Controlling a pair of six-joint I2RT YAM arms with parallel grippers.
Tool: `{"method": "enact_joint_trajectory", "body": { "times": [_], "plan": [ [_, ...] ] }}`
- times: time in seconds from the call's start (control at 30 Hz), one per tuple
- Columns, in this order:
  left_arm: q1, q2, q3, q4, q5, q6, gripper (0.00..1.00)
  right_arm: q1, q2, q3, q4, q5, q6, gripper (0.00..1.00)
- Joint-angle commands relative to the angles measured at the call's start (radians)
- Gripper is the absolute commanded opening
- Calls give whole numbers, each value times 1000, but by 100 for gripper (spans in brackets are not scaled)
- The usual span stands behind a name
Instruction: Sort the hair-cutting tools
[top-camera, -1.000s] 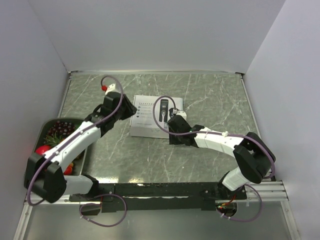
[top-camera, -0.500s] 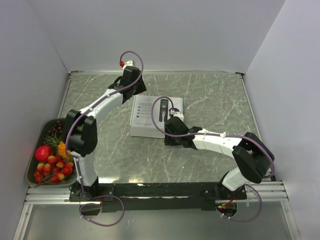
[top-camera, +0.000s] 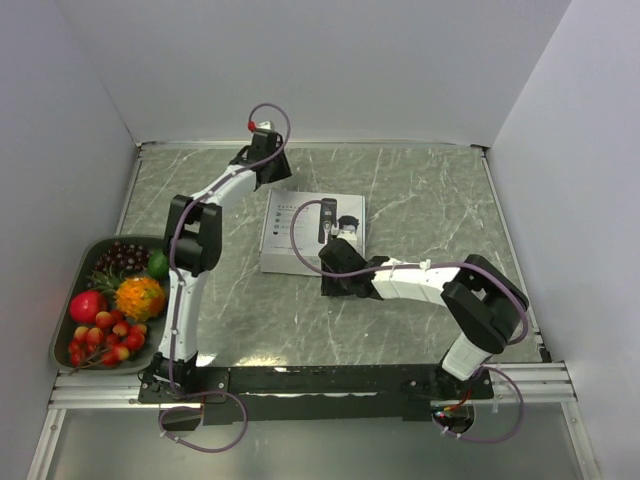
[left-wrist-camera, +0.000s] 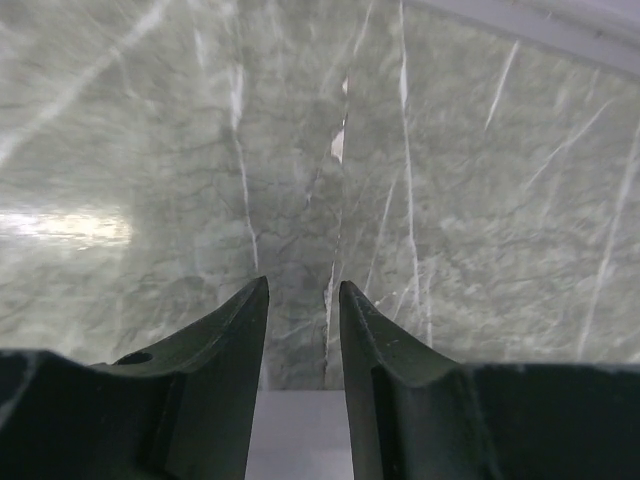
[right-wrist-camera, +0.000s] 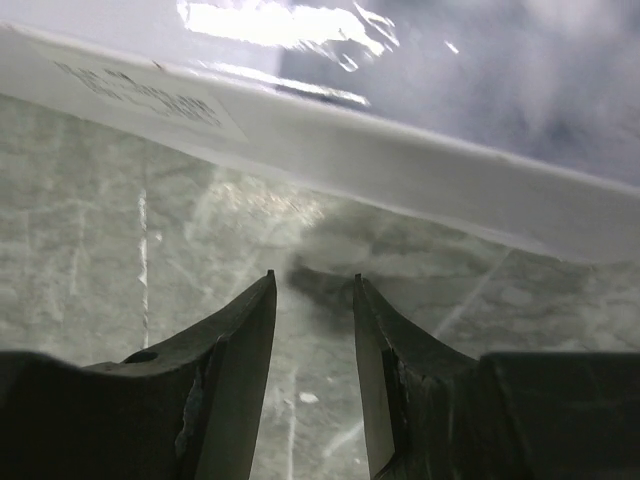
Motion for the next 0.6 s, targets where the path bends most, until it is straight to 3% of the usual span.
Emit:
{"method": "enact_joint_trajectory", "body": {
  "times": [0.0, 0.2, 0.3, 0.57],
  "plan": [
    [-11, 95, 108, 22, 79, 38, 40, 12, 55, 44, 22, 0, 31, 45],
    [-26, 172, 171, -54, 146, 70, 35, 4, 79, 75, -37, 75, 66, 45],
    [-35, 104, 64, -41, 114, 58, 30, -25, 79, 84, -68, 97, 77, 45],
    [-43, -172, -349, 38, 48, -5, 27, -126, 53, 74, -111, 109, 83, 45]
  ]
}}
